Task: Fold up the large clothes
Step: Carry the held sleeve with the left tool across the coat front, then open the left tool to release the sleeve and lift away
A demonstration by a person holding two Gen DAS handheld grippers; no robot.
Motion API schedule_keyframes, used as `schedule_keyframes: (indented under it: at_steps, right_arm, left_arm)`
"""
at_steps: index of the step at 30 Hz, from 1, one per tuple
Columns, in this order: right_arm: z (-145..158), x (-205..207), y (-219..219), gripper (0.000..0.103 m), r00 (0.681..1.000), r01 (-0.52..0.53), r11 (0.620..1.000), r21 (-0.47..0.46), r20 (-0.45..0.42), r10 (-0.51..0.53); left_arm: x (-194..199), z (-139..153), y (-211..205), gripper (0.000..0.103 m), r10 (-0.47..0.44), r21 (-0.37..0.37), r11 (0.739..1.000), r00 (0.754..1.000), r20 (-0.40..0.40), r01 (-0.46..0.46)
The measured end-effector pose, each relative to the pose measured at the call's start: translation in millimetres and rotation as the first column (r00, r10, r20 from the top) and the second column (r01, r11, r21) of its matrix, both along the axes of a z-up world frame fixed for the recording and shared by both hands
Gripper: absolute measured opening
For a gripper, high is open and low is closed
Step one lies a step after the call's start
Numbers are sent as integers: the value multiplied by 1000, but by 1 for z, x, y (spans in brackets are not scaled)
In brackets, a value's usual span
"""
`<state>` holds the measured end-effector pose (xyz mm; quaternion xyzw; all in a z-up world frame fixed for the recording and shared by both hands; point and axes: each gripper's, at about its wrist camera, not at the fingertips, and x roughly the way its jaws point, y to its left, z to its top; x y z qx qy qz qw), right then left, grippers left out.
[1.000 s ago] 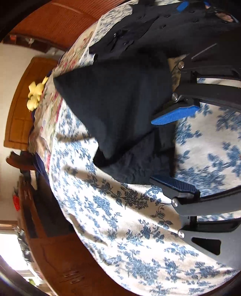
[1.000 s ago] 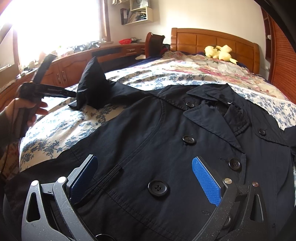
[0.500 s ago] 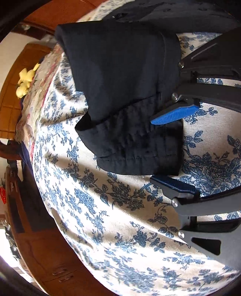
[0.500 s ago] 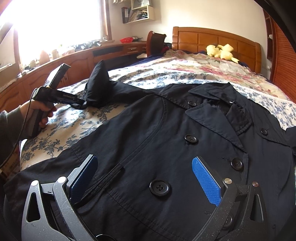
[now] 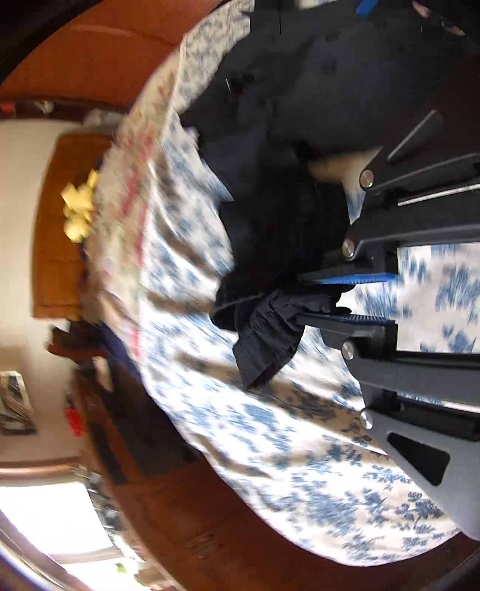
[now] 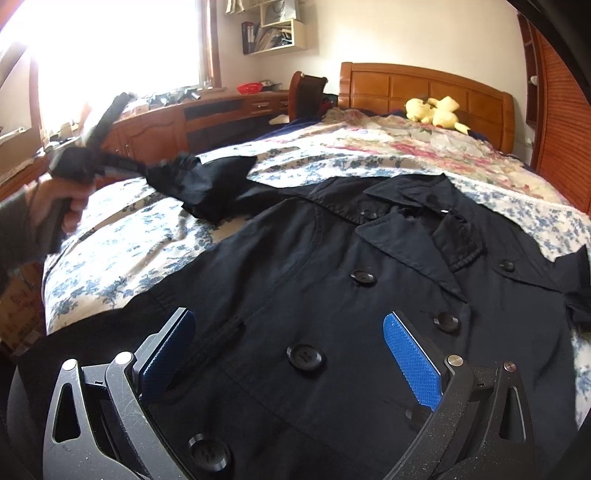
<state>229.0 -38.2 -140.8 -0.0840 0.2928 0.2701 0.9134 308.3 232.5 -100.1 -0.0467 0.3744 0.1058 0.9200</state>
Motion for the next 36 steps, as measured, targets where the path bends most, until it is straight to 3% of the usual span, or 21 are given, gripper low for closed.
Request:
schedule_keyframes:
  at_steps: [6, 14, 21, 26, 31, 36]
  right_arm:
    - [13, -6, -40, 103, 998, 60, 998, 12, 11, -60]
    - [25, -17, -90, 103, 988, 152, 988, 17, 29, -153]
    - [30, -31, -117, 103, 980, 192, 981, 12, 39, -193]
    - [37, -36, -120, 103, 979, 197, 980, 13, 41, -198]
    - [42, -36, -110, 103, 982, 182, 983, 13, 41, -183]
    - [45, -32, -92, 103, 987, 155, 988, 10, 35, -155]
  left_arm:
    - [-19, 58, -72, 8, -135, 35, 991, 984, 118, 132]
    - [-39, 99, -162, 8, -327, 34, 944, 925, 192, 327]
    - [-69, 94, -207, 8, -400, -3, 913, 893, 205, 409]
    - [-96, 77, -218, 9, -387, -13, 918, 904, 182, 396]
    - [-120, 59, -220, 22, -386, 11, 921, 909, 158, 389]
    - [-146, 52, -208, 35, -374, -26, 923, 909, 182, 385]
